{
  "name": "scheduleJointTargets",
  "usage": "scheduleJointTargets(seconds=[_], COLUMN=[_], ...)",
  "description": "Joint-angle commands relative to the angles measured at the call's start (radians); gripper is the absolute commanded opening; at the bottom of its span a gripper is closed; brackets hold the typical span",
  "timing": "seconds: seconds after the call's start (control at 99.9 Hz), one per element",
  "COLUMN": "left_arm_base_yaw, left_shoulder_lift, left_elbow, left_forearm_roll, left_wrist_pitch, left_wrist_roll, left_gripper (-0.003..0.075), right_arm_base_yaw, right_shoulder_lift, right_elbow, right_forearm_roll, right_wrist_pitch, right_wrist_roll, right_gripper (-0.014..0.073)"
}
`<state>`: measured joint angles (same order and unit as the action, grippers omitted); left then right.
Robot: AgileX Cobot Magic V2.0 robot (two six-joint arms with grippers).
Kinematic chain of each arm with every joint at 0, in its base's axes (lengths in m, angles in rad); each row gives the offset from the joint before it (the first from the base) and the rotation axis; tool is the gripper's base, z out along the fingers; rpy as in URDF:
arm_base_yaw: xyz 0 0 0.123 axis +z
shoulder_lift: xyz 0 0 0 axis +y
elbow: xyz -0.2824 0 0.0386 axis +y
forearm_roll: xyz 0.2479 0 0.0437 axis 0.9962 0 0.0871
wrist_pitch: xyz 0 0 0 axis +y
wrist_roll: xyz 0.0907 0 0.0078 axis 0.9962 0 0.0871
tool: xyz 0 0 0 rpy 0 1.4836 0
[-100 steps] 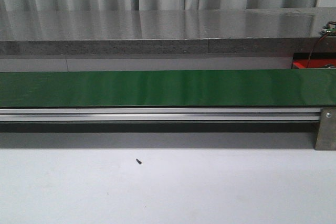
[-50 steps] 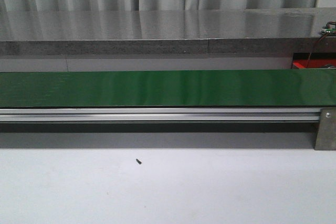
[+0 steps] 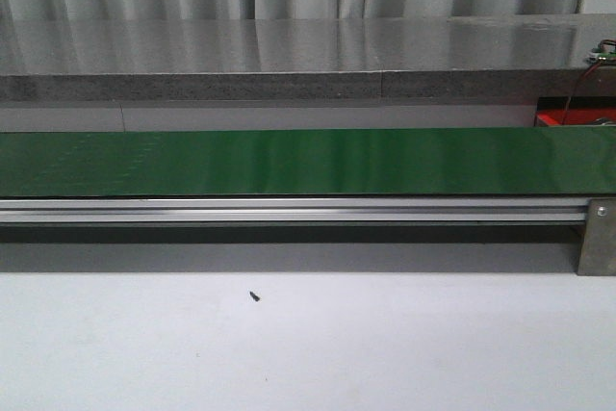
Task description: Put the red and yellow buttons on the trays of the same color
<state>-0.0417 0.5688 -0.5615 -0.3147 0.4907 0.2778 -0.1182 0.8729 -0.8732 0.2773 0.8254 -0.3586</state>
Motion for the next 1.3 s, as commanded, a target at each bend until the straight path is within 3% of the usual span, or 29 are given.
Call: scheduleJointTargets(seconds=[0.0, 0.05, 0.15, 0.35, 0.521, 0.711, 1.291], left_arm_base_yaw=[-0.008, -0.008, -0.008, 0.011, 0.122, 0.286, 0.441], left_shoulder_lift=[0.001, 0.001, 0.001, 0.005, 0.088, 0.295, 0.967], left_elbow=[-0.028, -0.028, -0.028, -0.045, -0.15, -0.348, -0.792], left_forearm_roll=[-0.013, -0.012, -0.013, -0.005, 0.041, 0.055, 0.069], left_wrist_pitch=[-0.063, -0.063, -0.056, -0.086, -0.061, 0.027, 0.045], left_wrist_roll=[0.002, 0.002, 0.0, -0.043, -0.089, -0.095, -0.105], left_gripper=[0.0379, 0.0491, 0.059, 0.0589, 0.0589, 0.0589, 0.0588], right_arm_base_yaw=[0.002, 0.002, 0.002, 0.002, 0.002, 0.002, 0.002], right_shoulder_lift=[-0.012, -0.012, -0.012, -0.012, -0.012, -0.012, -0.012], right_elbow=[-0.023, -0.023, -0.023, -0.023, -0.023, -0.023, -0.023], right_forearm_roll=[0.008, 0.008, 0.008, 0.008, 0.008, 0.008, 0.008], right_wrist_pitch=[-0.036, -0.037, -0.037, -0.037, -0.037, -0.037, -0.036], right_wrist_roll=[-0.011, -0.011, -0.011, -0.011, -0.011, -0.011, -0.011], right_gripper=[-0.0068, -0.0068, -0.0068, -0.0068, -0.0068, -0.0068, -0.0068])
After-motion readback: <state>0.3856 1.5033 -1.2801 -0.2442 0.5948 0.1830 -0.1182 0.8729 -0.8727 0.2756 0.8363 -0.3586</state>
